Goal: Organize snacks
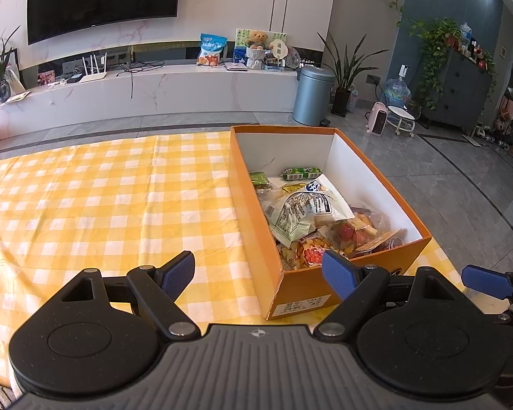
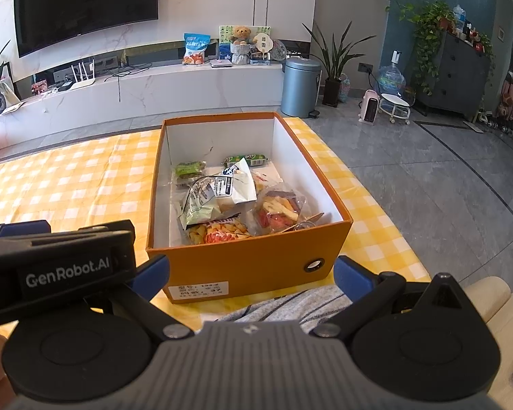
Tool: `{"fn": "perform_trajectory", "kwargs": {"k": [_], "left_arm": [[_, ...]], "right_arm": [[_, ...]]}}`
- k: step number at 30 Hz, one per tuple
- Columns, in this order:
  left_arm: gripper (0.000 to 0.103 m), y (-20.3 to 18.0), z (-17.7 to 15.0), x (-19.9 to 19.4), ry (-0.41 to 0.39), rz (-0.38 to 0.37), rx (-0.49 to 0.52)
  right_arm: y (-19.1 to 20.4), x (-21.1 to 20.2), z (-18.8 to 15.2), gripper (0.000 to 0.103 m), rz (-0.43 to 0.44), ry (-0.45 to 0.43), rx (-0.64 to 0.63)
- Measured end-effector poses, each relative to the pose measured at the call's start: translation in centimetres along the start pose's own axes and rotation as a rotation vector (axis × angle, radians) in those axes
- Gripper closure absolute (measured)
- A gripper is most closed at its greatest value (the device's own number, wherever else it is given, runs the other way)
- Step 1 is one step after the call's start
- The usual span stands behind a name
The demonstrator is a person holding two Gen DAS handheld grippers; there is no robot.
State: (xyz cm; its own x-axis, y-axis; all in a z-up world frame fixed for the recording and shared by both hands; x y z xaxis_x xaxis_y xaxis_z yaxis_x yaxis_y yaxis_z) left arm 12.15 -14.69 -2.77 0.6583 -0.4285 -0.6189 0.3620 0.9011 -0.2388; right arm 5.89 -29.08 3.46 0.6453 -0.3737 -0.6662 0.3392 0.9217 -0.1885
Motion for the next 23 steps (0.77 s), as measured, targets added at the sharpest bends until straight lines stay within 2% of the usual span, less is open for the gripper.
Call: {"fn": "perform_trajectory", "kwargs": {"k": [23], "left_arm": [[0.005, -0.01, -0.03, -0.26, 0.004, -0.008, 0.003]], "right_arm": [[0.20, -0.06, -0.20, 0.003, 0.015, -0.009, -0.009]]}}
Point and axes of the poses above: each gripper's, at about its wrist camera, not at the fingertips, and x roughly the way its jaws point, y to its left, z to its top, the point moved 7 cm from there along x, roughly the way its jaws point, and after that the axes turned 12 degrees about -z, right-handed, at the moved point
